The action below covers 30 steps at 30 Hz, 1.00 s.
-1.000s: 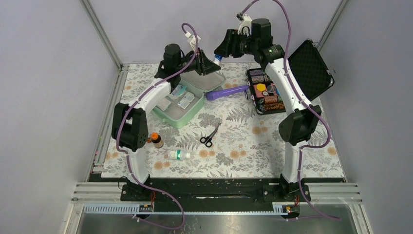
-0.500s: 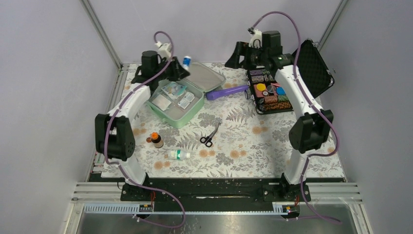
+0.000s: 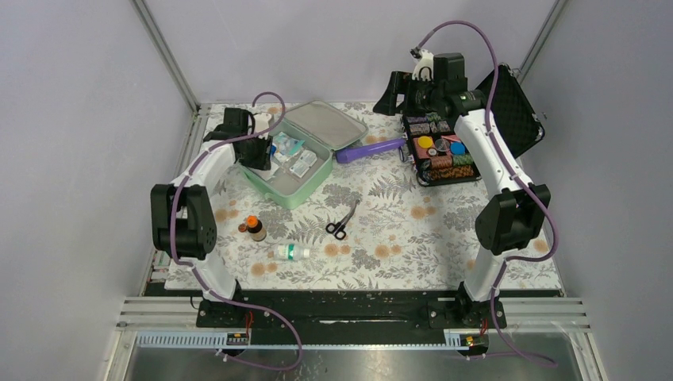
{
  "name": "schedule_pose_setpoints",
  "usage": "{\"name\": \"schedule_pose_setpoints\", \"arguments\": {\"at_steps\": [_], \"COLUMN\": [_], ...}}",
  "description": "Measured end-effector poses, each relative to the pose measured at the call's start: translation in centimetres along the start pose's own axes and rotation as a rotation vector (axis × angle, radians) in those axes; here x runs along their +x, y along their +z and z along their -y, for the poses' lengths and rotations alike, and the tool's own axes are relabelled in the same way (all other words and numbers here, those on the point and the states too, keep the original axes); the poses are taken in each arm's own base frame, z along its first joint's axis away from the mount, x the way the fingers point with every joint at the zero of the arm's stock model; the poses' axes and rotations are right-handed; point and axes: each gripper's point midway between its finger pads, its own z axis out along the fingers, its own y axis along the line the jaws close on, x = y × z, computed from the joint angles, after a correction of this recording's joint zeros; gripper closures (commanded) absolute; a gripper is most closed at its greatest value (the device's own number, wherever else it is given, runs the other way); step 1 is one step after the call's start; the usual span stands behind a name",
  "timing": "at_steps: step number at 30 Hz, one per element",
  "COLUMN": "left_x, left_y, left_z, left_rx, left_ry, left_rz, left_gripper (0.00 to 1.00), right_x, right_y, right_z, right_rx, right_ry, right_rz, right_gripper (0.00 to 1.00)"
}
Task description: Organize the medicine kit
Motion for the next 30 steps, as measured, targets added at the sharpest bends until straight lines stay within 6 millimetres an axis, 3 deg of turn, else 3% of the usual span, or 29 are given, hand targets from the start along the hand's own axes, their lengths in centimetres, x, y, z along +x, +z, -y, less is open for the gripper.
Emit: {"name": "schedule_pose_setpoints", "arguments": {"at_steps": [4,10,19,26,30], "left_x": [1.0,-0.7,0.5,0.3,-0.8], "left_y": [0.5,1.6,4.1,4.0,3.0], "left_z": [-2.6,-5.8,-6.8,-7.9,-7.9], "left_rx": [-0.015,-0.042,-0.019,-0.073,-0.092], "left_ry": [0.159,0.316,0.39,0.417,0.434], "left_rz": [-0.103,-0.144,-0.228,-0.24,-0.2], "left_gripper": [0.66,0.62,0.53,0.42,0.35], "right_x": [0.3,0.4,0.4,0.5,0.5], "right_y": [0.3,0.4,0.4,0.4,0.5], "right_z": [0.3,0.4,0.5,0.6,0.6], "right_rx": [0.003,0.004,0.004,0.006,0.006], "right_ry": [0.002,-0.004,-0.023,-0.033,-0.034], "right_rz": [-0.011,-0.013,-0.014,-0.016,-0.018], "right_gripper": [0.11,0.11,0.11,0.1,0.1]}}
